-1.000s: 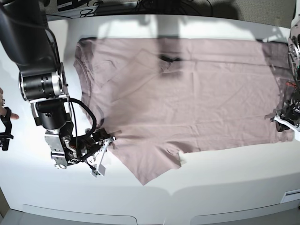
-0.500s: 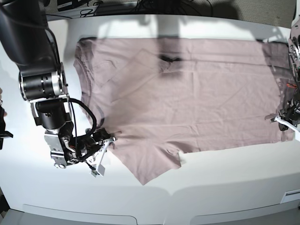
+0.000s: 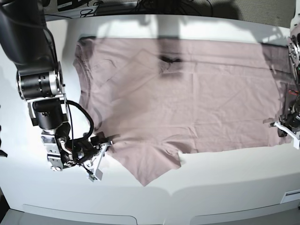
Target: Fold the T-shirt properly
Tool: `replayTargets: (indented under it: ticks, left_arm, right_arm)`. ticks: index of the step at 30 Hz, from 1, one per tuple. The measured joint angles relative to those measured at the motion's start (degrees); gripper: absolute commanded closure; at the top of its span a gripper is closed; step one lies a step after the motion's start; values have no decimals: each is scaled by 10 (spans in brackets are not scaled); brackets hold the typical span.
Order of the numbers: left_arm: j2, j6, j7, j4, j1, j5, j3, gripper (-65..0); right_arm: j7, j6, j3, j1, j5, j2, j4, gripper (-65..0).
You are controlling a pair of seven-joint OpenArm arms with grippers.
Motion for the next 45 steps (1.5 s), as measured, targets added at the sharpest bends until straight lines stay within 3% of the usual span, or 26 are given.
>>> replayTargets:
  ticks: [4, 16, 20, 27, 31, 34, 36, 39, 42, 45]
  left_arm:
    - [-7, -4, 3, 27, 1, -15, 1, 0]
    - [-77, -2, 25, 39, 31, -103, 2, 0]
    - [-72, -22, 29, 49, 56, -121, 2, 0]
    - [-72, -21, 40, 133, 73, -123, 3, 0]
    - [-71, -22, 98, 154, 72, -123, 3, 0]
    - [-73, -22, 107, 154, 77, -121, 3, -173]
    - [-76, -22, 106, 154, 77, -121, 3, -235]
    - [-80, -22, 104, 154, 76, -125, 3, -237]
    - [-79, -21, 112, 163, 78, -167, 3, -237]
    - [-79, -23, 152, 196, 83, -211, 3, -232]
  right_arm:
    - [-2, 0, 0, 0, 12, 0, 15, 0]
    - [-18, 19, 0, -19, 33, 8, 96, 0]
    - [-57, 19, 0, -56, 66, 8, 162, 0]
    - [-60, 19, -1, -90, 75, 7, 209, 0]
    - [-60, 19, -1, -87, 75, 8, 209, 0]
    - [-60, 19, -1, -87, 75, 8, 209, 0]
    - [-60, 19, -1, -87, 74, 8, 209, -139]
    - [-25, 19, -1, -85, 33, 8, 209, -315]
    - [33, 19, -1, -80, -42, 8, 209, -352]
    - [52, 8, -1, -66, -46, 8, 209, -352]
